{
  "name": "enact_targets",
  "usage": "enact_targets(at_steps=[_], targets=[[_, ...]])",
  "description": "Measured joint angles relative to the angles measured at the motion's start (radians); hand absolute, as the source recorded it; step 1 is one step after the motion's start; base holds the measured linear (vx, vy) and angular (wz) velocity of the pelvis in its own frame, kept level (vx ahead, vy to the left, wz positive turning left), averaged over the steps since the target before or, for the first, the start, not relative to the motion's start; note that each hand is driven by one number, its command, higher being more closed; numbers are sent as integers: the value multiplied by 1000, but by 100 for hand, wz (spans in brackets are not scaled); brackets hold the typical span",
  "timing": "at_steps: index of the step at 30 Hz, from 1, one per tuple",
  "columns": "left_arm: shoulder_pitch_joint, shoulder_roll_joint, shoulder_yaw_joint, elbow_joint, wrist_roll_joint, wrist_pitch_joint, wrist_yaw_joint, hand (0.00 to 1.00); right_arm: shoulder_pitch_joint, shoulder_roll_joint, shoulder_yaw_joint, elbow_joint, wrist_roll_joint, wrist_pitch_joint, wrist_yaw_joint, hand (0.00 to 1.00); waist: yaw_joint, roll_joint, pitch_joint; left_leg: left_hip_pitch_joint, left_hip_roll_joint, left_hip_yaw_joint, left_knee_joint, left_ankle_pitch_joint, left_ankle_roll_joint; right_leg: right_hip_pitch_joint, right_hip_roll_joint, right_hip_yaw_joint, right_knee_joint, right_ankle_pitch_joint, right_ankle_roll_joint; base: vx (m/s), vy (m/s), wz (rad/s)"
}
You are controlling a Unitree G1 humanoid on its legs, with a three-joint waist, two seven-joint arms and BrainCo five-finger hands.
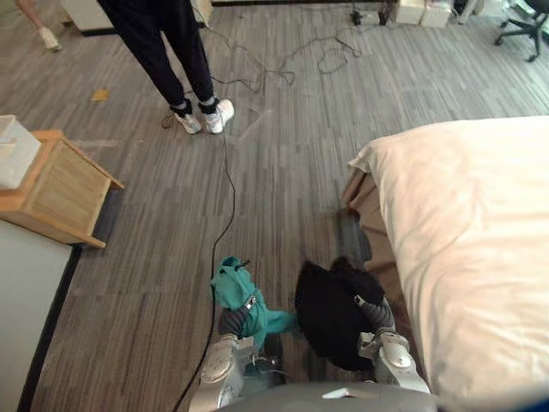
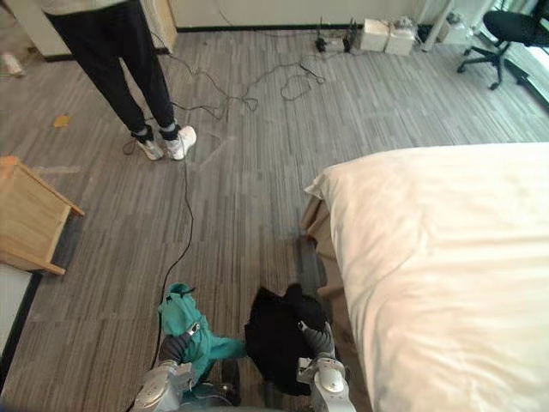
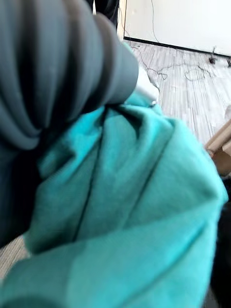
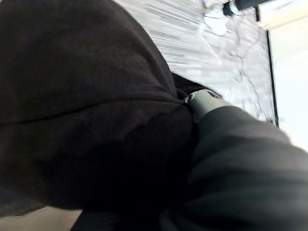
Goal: Tidy the bed and pick cloth on bed and put in laundry
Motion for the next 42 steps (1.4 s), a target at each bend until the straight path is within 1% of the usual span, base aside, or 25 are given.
enact_targets(at_steps=[1, 2, 3, 4, 5, 6, 7, 8, 9, 14, 19, 22, 24, 26, 28, 29, 30, 31, 32, 33, 35, 39, 40, 41, 42], targets=[[1, 4, -6, 1, 1, 5, 1, 100, -9, -5, -1, 0, -9, 4, -3, 100, -13, 6, 5, -1, 9, -19, -12, 10, 0, -37, 2, 87, 77, -14, -21, -38, -20, 16], [0, 9, -9, 1, 0, 6, 4, 100, -8, -4, -1, -1, -9, 6, -4, 100, -19, 6, 5, 1, 12, -22, -13, 12, -1, -50, 3, 136, 110, -18, -27, -4, -24, 31], [-7, 25, -16, 0, 0, 5, 6, 100, -2, -2, -1, -1, -10, 7, -4, 100, -21, -4, 8, 10, 19, -39, -13, 14, -2, -69, 8, 218, 169, -22, -30, 42, -48, 40], [-11, 39, -23, 0, 0, 3, 6, 100, 5, 1, -5, -1, -18, 8, -4, 100, -22, -26, 16, 18, 28, -51, -12, 16, -5, -82, 7, 251, 209, -39, -29, 46, -64, 42], [-11, 45, -25, 0, 0, 3, 6, 100, 10, 10, -9, -1, -19, 8, -4, 100, -25, -33, 17, 16, 23, -59, -14, 17, -6, -80, 4, 257, 199, -60, -28, 55, -90, 43], [-13, 64, -20, 2, 0, 2, 7, 100, 17, 29, -9, -1, -19, 8, -5, 100, -25, -83, 9, 16, -1, -68, -19, 20, -11, -51, 0, 264, 151, -80, -22, 58, -92, 31], [-15, 67, -17, 3, 1, 3, 7, 100, 15, 32, -9, 1, -18, 9, -4, 100, -22, -105, 4, 16, -6, -70, -21, 23, -14, -32, 2, 272, 116, -86, -15, 56, -90, 19], [-13, 65, -17, 3, 1, 3, 6, 100, 13, 32, -9, 0, -18, 9, -4, 100, -20, -102, 6, 17, -5, -68, -21, 23, -14, -28, 5, 273, 106, -84, -13, 27, -52, 5], [2, 48, -32, 41, 1, 10, -1, 100, 35, 50, -8, 50, -14, 13, 18, 100, -46, -103, -6, 69, -43, -15, -31, -1, 6, 54, 15, 360, 4, -45, 30, 0, 0, 0], [4, 48, -33, 40, 1, 10, -1, 100, 38, 49, -8, 51, -13, 13, 18, 100, -46, -103, -6, 73, -41, -13, -30, -1, 6, 57, 15, 359, 6, -45, 30, 0, 0, 0], [26, 47, -33, 39, 2, 12, 6, 100, 69, 46, -9, 51, 39, 13, 22, 100, -47, -99, -3, 98, -38, -9, -30, -1, 6, 62, 15, 368, 48, -46, 28, 0, 0, 0], [34, 43, -33, 34, 2, 20, 10, 100, 97, 33, -9, 51, 98, 13, 31, 100, -49, -83, 7, 116, -33, -9, -30, -2, 4, 59, 10, 382, 91, -56, 12, -1, -8, -1], [36, 33, -33, 26, 2, 32, 25, 100, 112, 10, -9, 49, 156, 13, 44, 100, -50, -59, 22, 120, -34, -5, -30, -3, 3, 55, 6, 384, 102, -65, 1, -24, -18, -11], [47, 32, -29, -1, 1, 38, 37, 100, 120, 3, -10, 49, 196, 13, 49, 100, -49, -52, 27, 113, -39, -3, -23, -12, -3, 46, 0, 387, 105, -85, -5, -27, -12, -8], [42, 32, -23, -27, 0, 38, 49, 100, 116, 5, -9, 49, 213, 12, 49, 100, -50, -63, 29, 59, -45, 0, 47, -26, 8, 38, -13, 398, 96, -112, 6, -54, -57, 6], [28, 26, -21, -50, -2, 38, 50, 100, 112, 3, -10, 42, 212, 12, 49, 100, -48, -69, 50, -2, -32, -3, 171, -76, 7, 42, -11, 407, 79, -129, 8, -101, -88, 8], [25, 7, -10, -69, -7, 38, 50, 100, 113, -8, -9, 30, 213, 13, 48, 100, -39, -51, 70, -62, -7, -12, 310, -134, 3, 51, 3, 404, 78, -143, 0, -98, -74, 8], [26, 1, -1, -73, -10, 38, 51, 100, 114, -11, -9, 25, 212, 12, 46, 100, -38, -44, 73, -79, 2, -16, 346, -148, 0, 57, 9, 401, 81, -145, -3, -70, -32, 12], [26, -19, 5, -83, -20, 38, 51, 100, 121, -13, -9, 2, 213, 13, 38, 100, -37, -40, 79, -119, 24, -18, 424, -167, -2, 55, 15, 393, 99, -165, -8, -58, -23, 23], [25, -30, 6, -93, -32, 38, 51, 100, 132, -15, -10, -16, 214, 13, 36, 100, -28, -39, 77, -139, 31, -17, 446, -180, -5, 47, 18, 392, 117, -184, -15, -79, -33, 21], [22, -32, 6, -108, -53, 38, 52, 100, 131, -18, -13, -24, 229, 13, 31, 100, -19, -39, 76, -137, 31, -14, 433, -198, -3, 40, 21, 411, 124, -219, -8, -36, -11, 8], [26, -27, 7, -123, -56, 37, 54, 100, 132, -17, -15, -51, 230, 13, 18, 100, 2, -53, 83, -164, 31, 14, 457, -202, -9, 49, 19, 439, 55, -205, -12, 73, 33, -6], [18, -25, 4, -129, -55, 38, 53, 100, 114, -9, -33, -42, 229, 14, 15, 100, -1, -63, 97, -235, 31, 13, 514, -248, -19, 74, 14, 435, 2, -190, -8, 148, 91, 8], [14, -30, 0, -129, -55, 38, 54, 100, 112, -14, -44, -39, 229, 15, 14, 100, 3, -47, 100, -254, 33, 12, 489, -233, -23, 93, 11, 436, -13, -186, 0, 185, 113, 3], [15, -31, -3, -129, -55, 38, 54, 100, 111, -17, -50, -37, 228, 16, 13, 100, 7, -45, 102, -263, 36, 10, 467, -214, -21, 100, 10, 438, -18, -185, 1, 300, 195, -14]])
